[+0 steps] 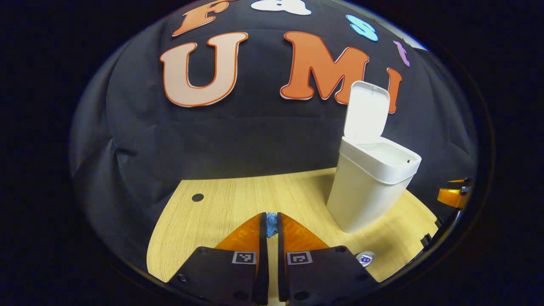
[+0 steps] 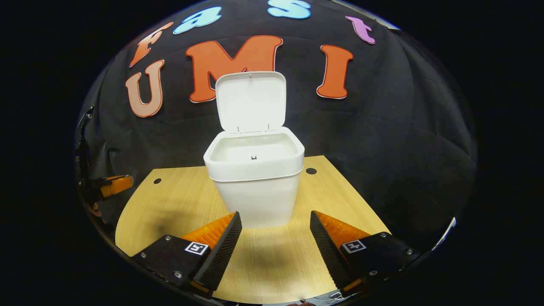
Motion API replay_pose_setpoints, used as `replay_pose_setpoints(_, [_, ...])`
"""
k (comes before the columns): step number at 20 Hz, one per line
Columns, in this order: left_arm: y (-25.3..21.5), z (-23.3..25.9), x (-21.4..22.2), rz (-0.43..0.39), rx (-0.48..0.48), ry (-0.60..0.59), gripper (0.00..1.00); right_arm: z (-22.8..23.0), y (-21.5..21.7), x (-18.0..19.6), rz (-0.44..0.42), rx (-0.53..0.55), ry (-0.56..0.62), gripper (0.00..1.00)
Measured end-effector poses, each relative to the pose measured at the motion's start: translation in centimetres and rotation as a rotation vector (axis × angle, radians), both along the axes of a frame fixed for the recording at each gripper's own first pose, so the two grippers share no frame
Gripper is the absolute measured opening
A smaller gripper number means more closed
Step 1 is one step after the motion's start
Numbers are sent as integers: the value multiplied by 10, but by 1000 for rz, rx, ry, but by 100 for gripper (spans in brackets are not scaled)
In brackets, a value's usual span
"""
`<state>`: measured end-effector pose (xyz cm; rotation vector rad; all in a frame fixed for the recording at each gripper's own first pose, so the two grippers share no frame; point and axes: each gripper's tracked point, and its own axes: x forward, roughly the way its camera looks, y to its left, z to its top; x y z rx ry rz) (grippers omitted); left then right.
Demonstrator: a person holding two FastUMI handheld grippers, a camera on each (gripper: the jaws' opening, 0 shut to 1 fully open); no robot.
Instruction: Press the lid of the desktop garbage bin to open it, pick up the crumpled paper on the desktop and throw it into the bin, then pick up the pop can on the desktop and drop it into the bin, and finally close the garbage bin lid.
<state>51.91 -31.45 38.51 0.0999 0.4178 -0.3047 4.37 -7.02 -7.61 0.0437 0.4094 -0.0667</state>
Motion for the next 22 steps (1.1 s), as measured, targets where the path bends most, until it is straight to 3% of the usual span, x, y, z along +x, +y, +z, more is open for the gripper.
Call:
replay_pose_setpoints(1, [17,-35,35,-13,-8,-10,12,1,-3,-1,-7,0,-2,98])
replay_pose_setpoints(2, [-2,-4,42,-27,-17,-20,12,1,-7,-2,-14,0,-4,98])
replay_pose_setpoints(8, [-58,40,62,-130,-51,-86,12,0,-29,-13,-64,9,-4,98])
replay_pose_setpoints(14, [-129,73,69,-261,-75,-138,12,-9,-60,-34,-134,18,18,98])
replay_pose_setpoints(22, [-225,69,63,-423,-117,-107,12,-15,-95,-56,-232,41,30,98])
